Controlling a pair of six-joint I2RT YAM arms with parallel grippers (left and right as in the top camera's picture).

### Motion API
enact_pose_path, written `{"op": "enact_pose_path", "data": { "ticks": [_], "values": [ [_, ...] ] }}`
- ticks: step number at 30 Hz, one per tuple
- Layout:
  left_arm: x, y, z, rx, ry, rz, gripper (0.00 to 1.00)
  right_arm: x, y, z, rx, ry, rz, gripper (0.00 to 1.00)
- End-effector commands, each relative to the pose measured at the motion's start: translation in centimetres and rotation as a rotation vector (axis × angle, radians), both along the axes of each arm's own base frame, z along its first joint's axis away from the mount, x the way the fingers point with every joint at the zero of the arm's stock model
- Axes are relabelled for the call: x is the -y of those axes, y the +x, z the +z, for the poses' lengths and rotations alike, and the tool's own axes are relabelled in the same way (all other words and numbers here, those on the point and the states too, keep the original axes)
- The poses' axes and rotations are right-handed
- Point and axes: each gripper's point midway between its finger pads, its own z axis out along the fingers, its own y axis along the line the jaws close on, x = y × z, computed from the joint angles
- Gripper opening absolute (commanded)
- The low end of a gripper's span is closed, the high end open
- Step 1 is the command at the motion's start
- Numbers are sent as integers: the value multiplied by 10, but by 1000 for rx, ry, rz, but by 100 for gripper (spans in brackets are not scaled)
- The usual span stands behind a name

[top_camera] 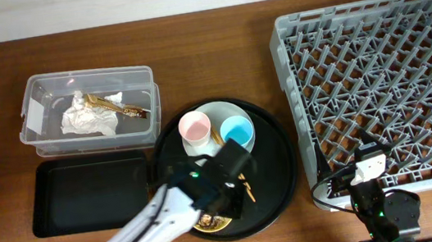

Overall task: Sort waste into correct bins and load items into the dishwasher rack
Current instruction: 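Grasp the yellow bowl of shells with the left gripper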

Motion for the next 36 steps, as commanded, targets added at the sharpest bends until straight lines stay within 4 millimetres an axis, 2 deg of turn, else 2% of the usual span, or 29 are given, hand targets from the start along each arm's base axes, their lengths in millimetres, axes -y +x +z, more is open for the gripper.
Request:
{"op": "enact_pose_path", "data": {
  "ticks": [1,5,7,9,13,19,25,28,30,32,36],
  "values": [
    [-1,-1,-25,35,119,-17,40,-2,0,-2,-5,11,5,99],
    [12,-3,-44,32,138,-53,40,-1,0,-2,-5,11,5,99],
    [8,3,-46,60,166,-40,39,-1,0,-2,-5,11,5,99],
    [7,5,-46,71,172,-38,33,-2,0,-2,-5,11,5,99],
    [7,5,-47,69,174,-39,31,-2,0,-2,-5,11,5,99],
    [8,4,-55,57,184,-40,6,-2,0,-2,-5,11,5,99],
    [8,4,-52,56,186,-41,0,-2,0,-2,-5,11,5,99],
    [7,9,-45,77,200,-37,0,-2,0,-2,-5,11,5,99],
    [-4,20,-33,140,262,-26,0,-2,0,-2,-5,11,5,99],
    [-15,27,-11,190,317,-18,0,-2,0,-2,-5,11,5,99],
    [-15,37,28,221,277,17,0,-2,0,-2,-5,11,5,99]
  ]
}}
